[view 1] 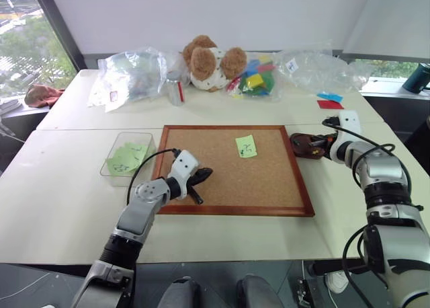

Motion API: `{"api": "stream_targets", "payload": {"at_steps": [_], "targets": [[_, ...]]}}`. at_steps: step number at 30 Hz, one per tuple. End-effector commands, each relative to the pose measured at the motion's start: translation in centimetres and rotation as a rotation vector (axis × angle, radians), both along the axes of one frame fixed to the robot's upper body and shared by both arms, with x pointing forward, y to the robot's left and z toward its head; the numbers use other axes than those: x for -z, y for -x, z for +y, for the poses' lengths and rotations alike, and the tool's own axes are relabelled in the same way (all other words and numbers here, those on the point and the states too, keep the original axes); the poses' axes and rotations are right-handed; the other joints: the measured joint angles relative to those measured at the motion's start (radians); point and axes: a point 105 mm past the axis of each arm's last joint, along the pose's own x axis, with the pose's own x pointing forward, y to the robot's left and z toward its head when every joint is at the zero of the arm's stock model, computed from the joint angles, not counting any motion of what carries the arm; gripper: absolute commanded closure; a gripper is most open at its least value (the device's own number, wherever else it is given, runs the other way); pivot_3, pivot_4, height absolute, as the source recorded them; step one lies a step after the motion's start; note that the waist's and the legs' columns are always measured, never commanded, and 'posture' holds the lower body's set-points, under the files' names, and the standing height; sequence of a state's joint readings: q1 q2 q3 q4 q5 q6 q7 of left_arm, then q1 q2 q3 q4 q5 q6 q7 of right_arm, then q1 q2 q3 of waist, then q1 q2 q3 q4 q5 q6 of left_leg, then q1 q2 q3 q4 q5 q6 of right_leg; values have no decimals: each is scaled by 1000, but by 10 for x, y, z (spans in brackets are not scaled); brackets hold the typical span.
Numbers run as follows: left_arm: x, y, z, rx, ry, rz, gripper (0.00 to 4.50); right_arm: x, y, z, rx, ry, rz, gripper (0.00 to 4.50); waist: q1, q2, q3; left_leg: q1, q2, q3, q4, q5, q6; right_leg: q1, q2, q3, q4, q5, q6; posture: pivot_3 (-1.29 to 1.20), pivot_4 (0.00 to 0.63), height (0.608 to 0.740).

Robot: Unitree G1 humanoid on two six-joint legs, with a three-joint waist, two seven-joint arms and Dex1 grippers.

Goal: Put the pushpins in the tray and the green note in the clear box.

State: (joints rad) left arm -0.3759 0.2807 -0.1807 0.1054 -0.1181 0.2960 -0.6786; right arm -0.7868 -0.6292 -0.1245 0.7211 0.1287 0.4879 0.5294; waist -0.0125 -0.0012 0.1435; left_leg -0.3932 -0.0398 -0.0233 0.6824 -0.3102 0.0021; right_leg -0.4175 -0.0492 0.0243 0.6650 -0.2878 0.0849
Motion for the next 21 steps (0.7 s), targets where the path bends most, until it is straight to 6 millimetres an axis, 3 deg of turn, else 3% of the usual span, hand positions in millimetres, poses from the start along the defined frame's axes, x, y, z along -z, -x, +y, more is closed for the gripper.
{"api": "stream_targets", "payload": {"at_steps": [1, 7, 18, 21], "targets": [[22, 9, -1, 16, -36, 80, 4500, -7, -3, 6, -22, -2, -36, 3042, 0, 0, 0, 1, 0, 0, 0, 0, 0, 1, 0, 0, 0, 0, 0, 0, 150, 740], [22, 8, 0, 15, -40, 78, 4500, -12, -4, 7, -25, -9, -53, 16, 0, 0, 0, 1, 0, 0, 0, 0, 0, 1, 0, 0, 0, 0, 0, 0, 150, 740], [21, 8, 1, 19, -45, 75, 4500, -36, 2, 16, -74, -7, -100, 16, 0, 0, 0, 1, 0, 0, 0, 0, 0, 1, 0, 0, -1, 0, 0, 0, 150, 740], [21, 8, 1, 21, -47, 75, 4500, -57, 7, 46, -208, -19, -138, 16, 0, 0, 0, 1, 0, 0, -1, 0, 0, 1, 0, 0, -1, 0, 0, 0, 150, 740]]}}
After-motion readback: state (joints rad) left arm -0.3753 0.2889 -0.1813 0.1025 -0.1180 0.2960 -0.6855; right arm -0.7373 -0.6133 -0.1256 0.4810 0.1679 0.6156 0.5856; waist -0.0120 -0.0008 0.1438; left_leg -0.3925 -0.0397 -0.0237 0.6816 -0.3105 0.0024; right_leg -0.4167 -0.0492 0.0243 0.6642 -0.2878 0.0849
